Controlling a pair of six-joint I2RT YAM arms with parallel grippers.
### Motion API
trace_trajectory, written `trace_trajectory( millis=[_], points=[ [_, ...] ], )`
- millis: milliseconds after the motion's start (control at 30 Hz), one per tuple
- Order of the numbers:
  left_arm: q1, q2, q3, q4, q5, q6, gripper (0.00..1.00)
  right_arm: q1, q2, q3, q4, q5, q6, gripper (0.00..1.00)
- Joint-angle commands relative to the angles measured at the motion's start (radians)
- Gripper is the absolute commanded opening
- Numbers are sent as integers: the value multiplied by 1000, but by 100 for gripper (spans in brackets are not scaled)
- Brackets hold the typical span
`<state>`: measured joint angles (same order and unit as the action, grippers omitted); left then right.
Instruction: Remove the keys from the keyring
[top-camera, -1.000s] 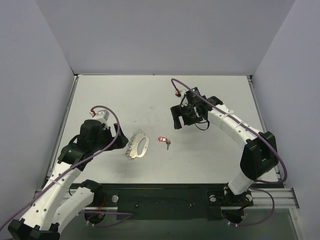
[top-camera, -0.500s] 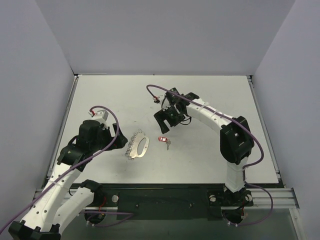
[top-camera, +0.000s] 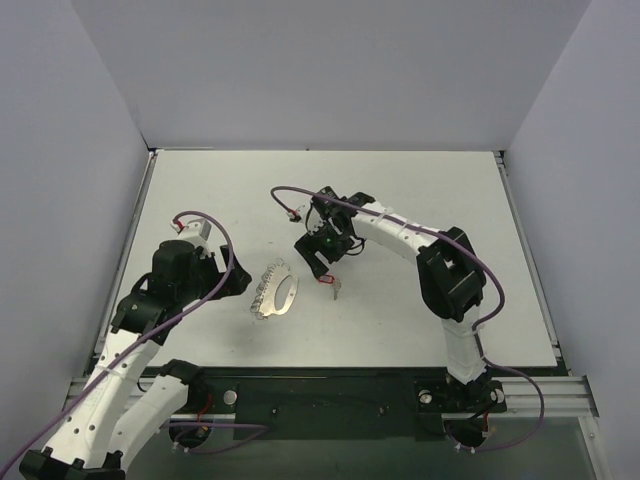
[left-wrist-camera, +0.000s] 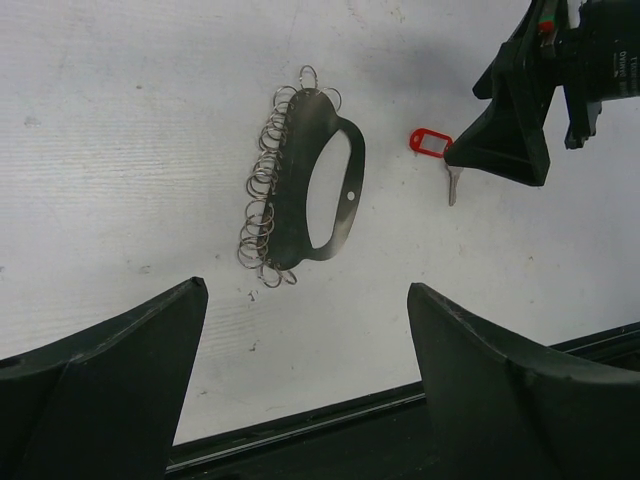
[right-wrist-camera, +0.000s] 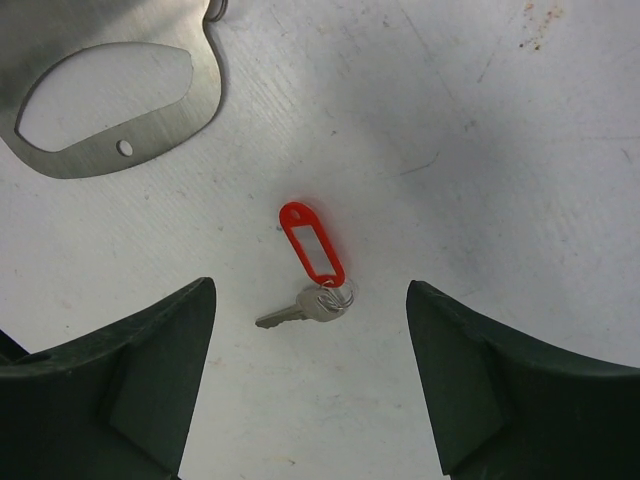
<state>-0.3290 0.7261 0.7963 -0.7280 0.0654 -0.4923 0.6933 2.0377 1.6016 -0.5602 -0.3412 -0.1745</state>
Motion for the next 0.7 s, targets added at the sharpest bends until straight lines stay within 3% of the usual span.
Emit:
trace_trajectory(
  millis=[0, 667],
  points=[
    [10, -14, 3, 50, 4, 11, 92, 28, 27, 21, -20, 24, -26, 72],
    [24, -5, 1, 53, 7, 9, 89, 58, 84, -19, 36, 126, -2, 59]
  ],
)
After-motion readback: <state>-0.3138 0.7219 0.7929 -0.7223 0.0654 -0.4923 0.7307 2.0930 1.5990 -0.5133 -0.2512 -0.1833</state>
